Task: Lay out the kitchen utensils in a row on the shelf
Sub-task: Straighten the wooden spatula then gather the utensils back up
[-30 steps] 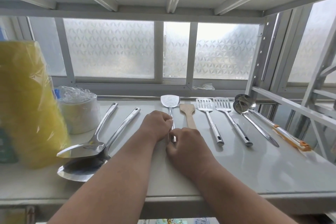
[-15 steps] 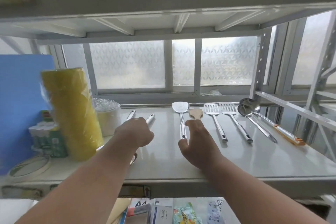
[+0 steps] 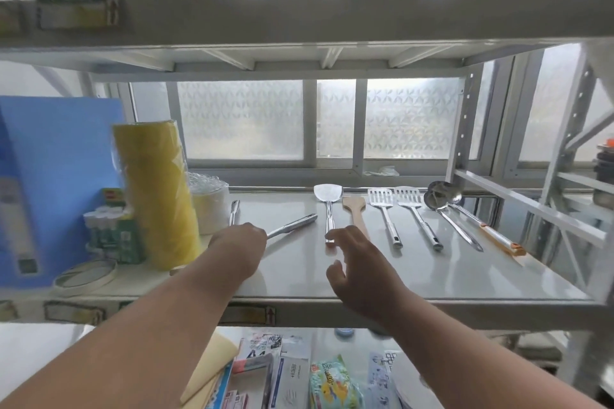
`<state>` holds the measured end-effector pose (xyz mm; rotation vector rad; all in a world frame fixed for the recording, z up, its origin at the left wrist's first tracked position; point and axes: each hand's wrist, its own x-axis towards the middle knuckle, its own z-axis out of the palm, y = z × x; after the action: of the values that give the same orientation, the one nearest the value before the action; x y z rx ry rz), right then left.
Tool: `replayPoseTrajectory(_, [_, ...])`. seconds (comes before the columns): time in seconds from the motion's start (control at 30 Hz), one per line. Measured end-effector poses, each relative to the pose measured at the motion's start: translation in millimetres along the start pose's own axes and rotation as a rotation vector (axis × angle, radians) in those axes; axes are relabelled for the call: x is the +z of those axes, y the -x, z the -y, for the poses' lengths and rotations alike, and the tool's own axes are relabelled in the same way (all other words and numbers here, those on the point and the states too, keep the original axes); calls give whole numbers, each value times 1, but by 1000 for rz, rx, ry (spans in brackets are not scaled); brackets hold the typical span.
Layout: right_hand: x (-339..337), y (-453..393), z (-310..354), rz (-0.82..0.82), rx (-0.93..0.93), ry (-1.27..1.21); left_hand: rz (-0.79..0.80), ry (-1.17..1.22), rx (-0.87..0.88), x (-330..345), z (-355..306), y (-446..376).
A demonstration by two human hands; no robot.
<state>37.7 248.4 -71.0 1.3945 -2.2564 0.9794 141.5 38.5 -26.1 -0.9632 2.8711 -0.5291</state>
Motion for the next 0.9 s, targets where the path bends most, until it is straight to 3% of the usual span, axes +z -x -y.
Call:
replayPoseTrajectory(0.27, [-1,11,-10,66,23,16,-118,-128,-90,-8,7,17])
replayPoseTrajectory(0.43, [4,2,-7,62,-6,36,-237,-73,-119,-22,27,29])
replayPoseTrajectory(0.73, [-3,-48,18,-95,-96,401,-508,-158,117,-54,46,73])
replayPoseTrajectory(0.9, [-41,-88,22,13,-154,484,-720,-145,347,-70,60,97])
